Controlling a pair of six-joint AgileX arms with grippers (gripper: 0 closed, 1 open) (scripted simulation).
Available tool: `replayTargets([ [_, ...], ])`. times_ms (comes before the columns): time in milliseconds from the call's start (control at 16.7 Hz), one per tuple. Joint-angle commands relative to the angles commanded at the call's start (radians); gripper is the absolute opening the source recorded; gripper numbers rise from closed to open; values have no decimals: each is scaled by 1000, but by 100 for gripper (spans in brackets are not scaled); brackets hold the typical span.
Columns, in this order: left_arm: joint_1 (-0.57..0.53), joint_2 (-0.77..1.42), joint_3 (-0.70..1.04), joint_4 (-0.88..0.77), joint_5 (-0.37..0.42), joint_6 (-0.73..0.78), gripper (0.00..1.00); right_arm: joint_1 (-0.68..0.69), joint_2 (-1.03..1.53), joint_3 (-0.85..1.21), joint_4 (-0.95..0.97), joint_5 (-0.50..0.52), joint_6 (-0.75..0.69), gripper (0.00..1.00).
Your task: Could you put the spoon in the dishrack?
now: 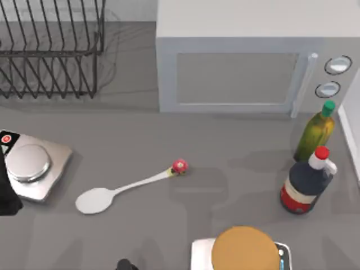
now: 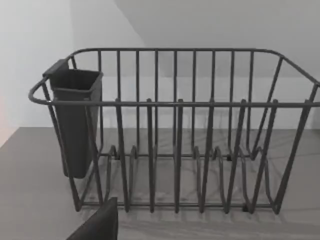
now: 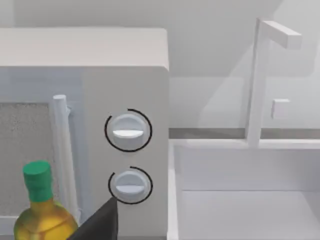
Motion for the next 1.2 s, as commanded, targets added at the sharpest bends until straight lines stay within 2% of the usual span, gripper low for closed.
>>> replayTargets([
  [240, -13, 30, 30, -22, 2, 11, 100, 0, 0, 0, 0, 0, 0, 100],
  [480, -82, 218, 209, -145, 4, 76, 100, 0, 0, 0, 0, 0, 0, 100],
  [660, -157, 471, 413, -289, 3, 149, 100, 0, 0, 0, 0, 0, 0, 100],
  [1200, -419, 1419, 1089, -807, 4, 405, 100, 0, 0, 0, 0, 0, 0, 100],
])
